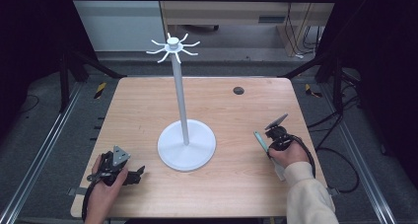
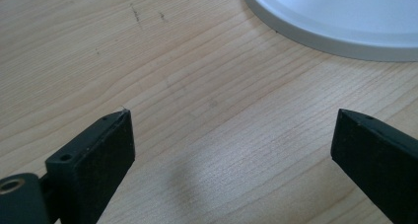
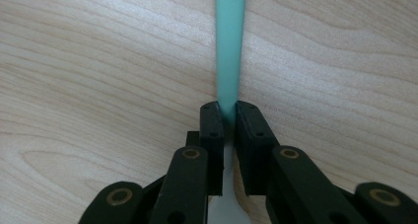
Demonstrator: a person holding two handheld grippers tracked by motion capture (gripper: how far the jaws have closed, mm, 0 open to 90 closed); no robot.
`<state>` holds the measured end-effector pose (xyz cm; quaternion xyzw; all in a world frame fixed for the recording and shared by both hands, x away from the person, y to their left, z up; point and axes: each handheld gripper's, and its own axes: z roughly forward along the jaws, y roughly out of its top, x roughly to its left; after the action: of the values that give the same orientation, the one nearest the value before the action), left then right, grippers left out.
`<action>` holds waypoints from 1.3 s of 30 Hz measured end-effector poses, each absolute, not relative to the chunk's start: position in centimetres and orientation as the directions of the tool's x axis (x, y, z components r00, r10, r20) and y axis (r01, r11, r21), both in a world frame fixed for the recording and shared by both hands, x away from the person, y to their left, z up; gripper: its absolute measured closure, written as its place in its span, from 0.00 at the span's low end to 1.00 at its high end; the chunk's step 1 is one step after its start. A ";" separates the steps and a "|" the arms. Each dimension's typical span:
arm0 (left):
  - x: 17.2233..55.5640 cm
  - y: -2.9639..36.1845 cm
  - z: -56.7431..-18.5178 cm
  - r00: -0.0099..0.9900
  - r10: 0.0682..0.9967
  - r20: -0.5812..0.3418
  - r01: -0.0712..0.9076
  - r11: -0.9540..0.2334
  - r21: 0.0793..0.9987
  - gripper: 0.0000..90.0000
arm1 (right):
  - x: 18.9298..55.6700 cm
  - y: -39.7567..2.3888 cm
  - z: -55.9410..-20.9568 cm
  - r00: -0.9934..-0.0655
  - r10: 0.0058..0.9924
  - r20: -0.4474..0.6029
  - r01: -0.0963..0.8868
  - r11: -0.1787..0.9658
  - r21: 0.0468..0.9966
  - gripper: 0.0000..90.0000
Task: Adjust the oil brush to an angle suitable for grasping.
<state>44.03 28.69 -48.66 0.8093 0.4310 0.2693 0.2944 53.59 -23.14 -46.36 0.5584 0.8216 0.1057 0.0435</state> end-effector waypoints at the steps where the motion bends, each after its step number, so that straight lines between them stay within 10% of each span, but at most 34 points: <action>1: 44.1 28.7 -48.7 0.482 0.857 0.181 0.540 -0.453 0.709 0.03 | 53.6 -23.1 -46.2 -0.378 0.925 0.048 0.905 0.359 0.228 0.92; 39: 43.8 31.9 -48.9 0.345 0.936 0.070 0.587 -0.274 0.762 0.03 | 54.6 -17.0 -37.3 -0.581 0.808 0.092 0.639 0.383 0.667 0.92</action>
<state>43.78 31.90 -48.91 0.7522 0.5061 0.2667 0.3271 54.64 -16.96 -37.26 0.4400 0.8221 0.3387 0.1254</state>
